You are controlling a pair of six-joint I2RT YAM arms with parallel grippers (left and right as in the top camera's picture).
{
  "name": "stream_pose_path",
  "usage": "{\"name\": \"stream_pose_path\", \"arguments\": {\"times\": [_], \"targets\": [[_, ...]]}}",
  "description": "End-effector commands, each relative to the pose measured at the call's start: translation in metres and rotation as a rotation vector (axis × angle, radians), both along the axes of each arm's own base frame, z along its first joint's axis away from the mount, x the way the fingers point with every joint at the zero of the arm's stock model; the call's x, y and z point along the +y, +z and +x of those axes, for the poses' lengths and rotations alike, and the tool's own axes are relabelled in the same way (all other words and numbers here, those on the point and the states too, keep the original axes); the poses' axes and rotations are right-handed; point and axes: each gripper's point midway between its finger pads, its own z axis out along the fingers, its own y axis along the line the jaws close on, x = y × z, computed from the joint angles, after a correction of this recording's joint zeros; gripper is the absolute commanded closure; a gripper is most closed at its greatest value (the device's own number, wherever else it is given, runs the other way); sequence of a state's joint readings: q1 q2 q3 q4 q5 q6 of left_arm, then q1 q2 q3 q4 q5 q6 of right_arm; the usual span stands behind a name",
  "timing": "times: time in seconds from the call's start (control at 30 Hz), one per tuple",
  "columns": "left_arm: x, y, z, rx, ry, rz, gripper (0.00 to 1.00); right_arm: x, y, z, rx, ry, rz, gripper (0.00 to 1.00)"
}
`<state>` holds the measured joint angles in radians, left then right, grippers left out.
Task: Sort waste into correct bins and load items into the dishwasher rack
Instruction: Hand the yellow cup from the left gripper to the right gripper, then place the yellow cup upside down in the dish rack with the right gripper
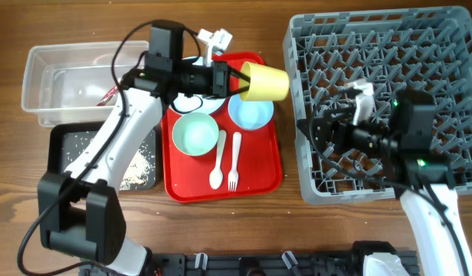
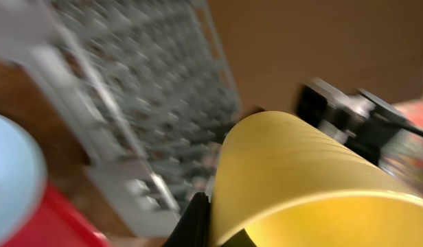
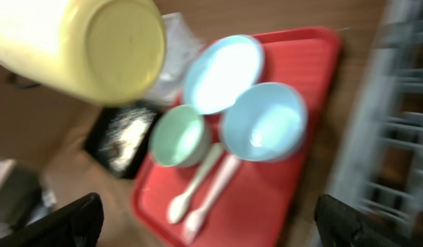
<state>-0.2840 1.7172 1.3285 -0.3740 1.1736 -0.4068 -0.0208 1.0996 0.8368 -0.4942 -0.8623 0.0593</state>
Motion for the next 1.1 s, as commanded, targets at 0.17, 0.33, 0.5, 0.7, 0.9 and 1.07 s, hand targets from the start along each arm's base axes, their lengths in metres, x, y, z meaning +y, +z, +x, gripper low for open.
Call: {"name": "stream_pose_path", "arguments": {"times": [0.17, 0.33, 0.5, 0.7, 0.9, 1.07], "targets": [[-0.038, 0.011, -0.048, 0.093, -0.208, -0.092, 0.96, 0.041, 0.055, -0.017, -0.185, 0.474, 0.368, 0.0], [-0.042, 0.01, -0.05, 0.091, -0.211, -0.084, 0.96, 0.042, 0.067, -0.022, -0.197, 0.524, 0.406, 0.05], [-0.042, 0.01, -0.05, 0.091, -0.211, -0.084, 0.96, 0.042, 0.067, -0.022, -0.195, 0.523, 0.406, 0.26], [-0.042, 0.01, -0.05, 0.095, -0.211, -0.084, 0.96, 0.041, 0.062, -0.013, -0.161, 0.464, 0.387, 0.34], [-0.04, -0.006, -0.038, 0.089, -0.126, -0.002, 0.63, 0.038, 0.054, 0.001, -0.154, 0.377, 0.337, 0.49], [0.017, -0.075, 0.009, 0.11, 0.22, 0.386, 0.33, 0.017, 0.018, 0.039, -0.092, 0.101, 0.162, 0.52]]}}
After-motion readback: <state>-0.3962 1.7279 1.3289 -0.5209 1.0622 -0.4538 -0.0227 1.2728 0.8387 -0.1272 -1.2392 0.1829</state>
